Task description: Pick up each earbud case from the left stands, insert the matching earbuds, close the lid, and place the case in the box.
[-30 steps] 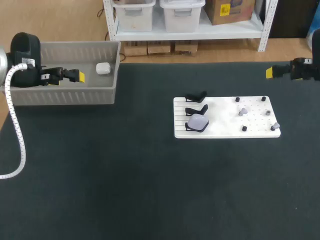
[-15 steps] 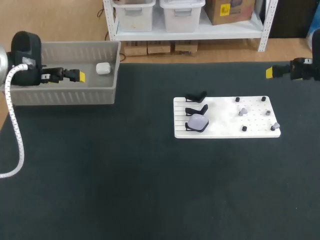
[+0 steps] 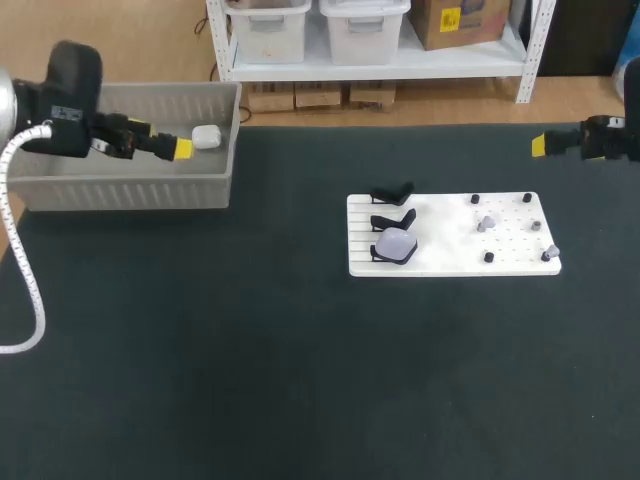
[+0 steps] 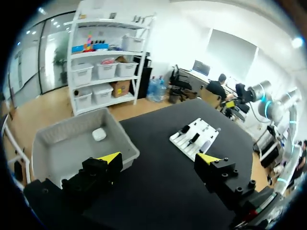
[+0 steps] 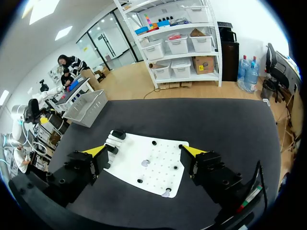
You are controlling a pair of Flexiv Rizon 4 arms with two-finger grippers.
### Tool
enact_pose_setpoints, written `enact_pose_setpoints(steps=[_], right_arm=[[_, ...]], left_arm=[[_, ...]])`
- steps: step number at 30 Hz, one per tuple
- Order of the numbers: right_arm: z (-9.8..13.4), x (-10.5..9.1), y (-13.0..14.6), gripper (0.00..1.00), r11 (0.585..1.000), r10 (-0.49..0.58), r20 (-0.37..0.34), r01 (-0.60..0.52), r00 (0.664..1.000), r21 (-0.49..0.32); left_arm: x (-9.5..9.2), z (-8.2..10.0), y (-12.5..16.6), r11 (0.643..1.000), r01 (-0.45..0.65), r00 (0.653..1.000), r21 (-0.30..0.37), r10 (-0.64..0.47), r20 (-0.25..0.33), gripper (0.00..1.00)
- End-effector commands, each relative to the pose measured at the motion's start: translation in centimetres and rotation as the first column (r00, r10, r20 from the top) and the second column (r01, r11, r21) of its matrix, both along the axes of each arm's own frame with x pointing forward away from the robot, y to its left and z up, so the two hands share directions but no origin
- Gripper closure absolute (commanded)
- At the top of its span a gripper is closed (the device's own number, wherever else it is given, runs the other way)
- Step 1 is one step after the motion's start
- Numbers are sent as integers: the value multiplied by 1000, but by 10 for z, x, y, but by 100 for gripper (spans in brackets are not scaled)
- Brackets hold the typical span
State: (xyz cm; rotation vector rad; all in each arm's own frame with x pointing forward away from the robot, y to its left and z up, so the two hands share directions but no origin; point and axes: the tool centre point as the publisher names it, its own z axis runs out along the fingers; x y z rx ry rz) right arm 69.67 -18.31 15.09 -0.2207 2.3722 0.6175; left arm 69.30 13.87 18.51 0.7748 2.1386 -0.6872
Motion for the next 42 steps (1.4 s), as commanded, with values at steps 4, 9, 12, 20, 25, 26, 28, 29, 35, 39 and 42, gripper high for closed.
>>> enact_pose_setpoints(steps=[4,9,12,20,25,26,28,29,35,39,42], right_arm=[[-1,1,-1,0,1000,3,1,-3,1000,3],[-1,1,-1,0,1000,3,1,-3,1000,3],[-1,1,-1,0,1000,3,1,-3,1000,3],[-1,1,-1,0,1000,3,1,-3,1000,3],[-1,1,-1,0,1000,3,1,-3,1000,3],[-1,1,-1,0,1000,3,1,-3,1000,3],[-1,1,-1,0,1000,3,1,-3,1000,3],[-1,1,-1,0,1000,3,1,-3,1000,3],[-1,1,-1,0,1000,3,1,-3,1000,3],[-1,1,-1,0,1000,3,1,-3,1000,3],[-1,1,-1,0,1000,3,1,-3,1000,3]], left_arm=[[-8,-1,-11,829,546,829,-120,-515,218,0],[-9,-3,-15,825,557,818,-91,-528,228,0],[-9,-3,-15,825,557,818,-91,-528,228,0],[-9,-3,-15,825,557,818,-91,-528,228,0],[-11,-11,-27,817,573,808,-63,-550,211,0],[-12,-14,-32,816,576,806,-57,-554,209,0],[-12,-21,-41,810,583,800,-64,-559,216,0],[-13,-25,-45,806,590,793,-46,-567,224,0],[-17,-39,-73,772,631,763,-69,-603,231,0],[-19,-52,-89,762,644,754,-67,-616,227,0],[-21,-63,-104,758,649,750,-71,-621,227,0]])
